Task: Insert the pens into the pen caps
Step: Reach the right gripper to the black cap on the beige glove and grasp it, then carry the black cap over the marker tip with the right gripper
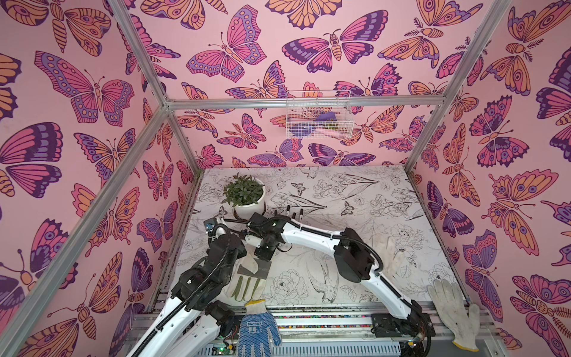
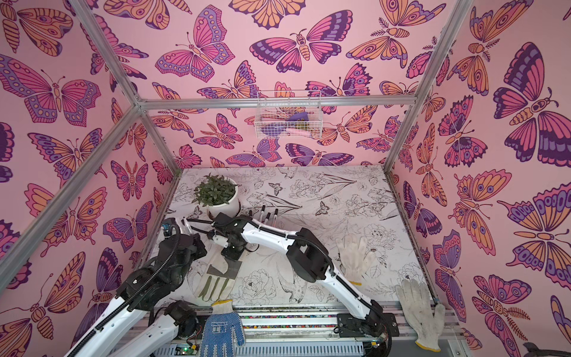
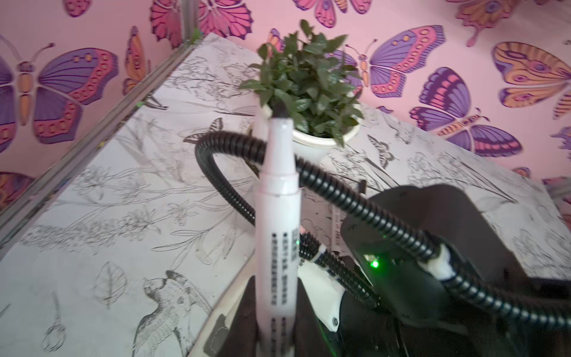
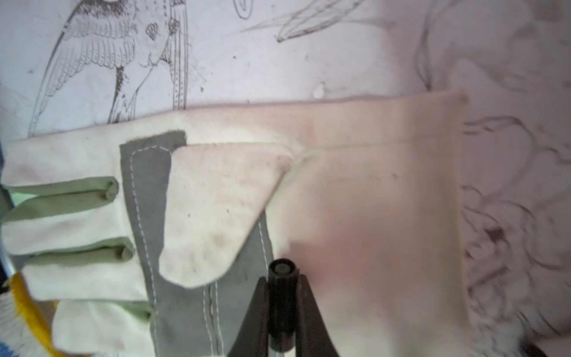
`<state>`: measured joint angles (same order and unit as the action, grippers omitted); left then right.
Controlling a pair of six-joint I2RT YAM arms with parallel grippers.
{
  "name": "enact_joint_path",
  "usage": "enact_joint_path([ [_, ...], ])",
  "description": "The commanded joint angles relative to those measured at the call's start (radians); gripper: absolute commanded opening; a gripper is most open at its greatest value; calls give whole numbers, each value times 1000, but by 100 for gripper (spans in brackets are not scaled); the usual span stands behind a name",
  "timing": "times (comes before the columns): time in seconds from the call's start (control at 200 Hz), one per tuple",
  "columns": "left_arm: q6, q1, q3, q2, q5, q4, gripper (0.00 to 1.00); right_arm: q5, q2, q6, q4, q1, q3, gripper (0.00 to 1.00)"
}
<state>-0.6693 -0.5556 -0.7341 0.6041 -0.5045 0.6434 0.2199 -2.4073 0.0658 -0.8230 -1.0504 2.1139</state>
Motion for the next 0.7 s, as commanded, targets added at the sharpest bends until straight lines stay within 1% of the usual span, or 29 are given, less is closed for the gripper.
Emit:
enact_joint_path([
  [0.0, 119, 5, 40, -2, 209, -143, 0, 90, 242, -72, 115, 81, -109, 2],
  [0.115, 193, 5, 85, 2, 416, -294, 0, 216, 446, -207, 303, 202, -351, 2],
  [0.165, 214, 5, 105, 14, 502, -369, 0, 280, 529, -279, 425, 267, -472, 1],
  [0.255, 236, 6, 134, 61, 670, -508, 0, 353, 664, -499, 686, 393, -679, 0],
  [0.341, 229, 6, 139, 140, 791, -617, 0, 377, 756, -702, 953, 489, -835, 0],
  [0.411, 217, 7, 127, 216, 874, -678, 0, 388, 801, -779, 1066, 526, -899, 0],
  [0.471, 208, 5, 115, 282, 933, -726, 0, 410, 819, -799, 1102, 533, -917, 0],
  [0.516, 207, 5, 101, 325, 949, -741, 0, 417, 821, -817, 1125, 533, -921, 0],
  [0.541, 207, 4, 93, 345, 957, -749, 0, 453, 822, -838, 1152, 533, -928, 0],
  [0.646, 208, 5, 64, 410, 989, -775, 0, 452, 828, -963, 1351, 533, -987, 0],
  [0.696, 209, 1, 53, 431, 993, -778, 0, 442, 828, -1011, 1415, 533, -1005, 0],
])
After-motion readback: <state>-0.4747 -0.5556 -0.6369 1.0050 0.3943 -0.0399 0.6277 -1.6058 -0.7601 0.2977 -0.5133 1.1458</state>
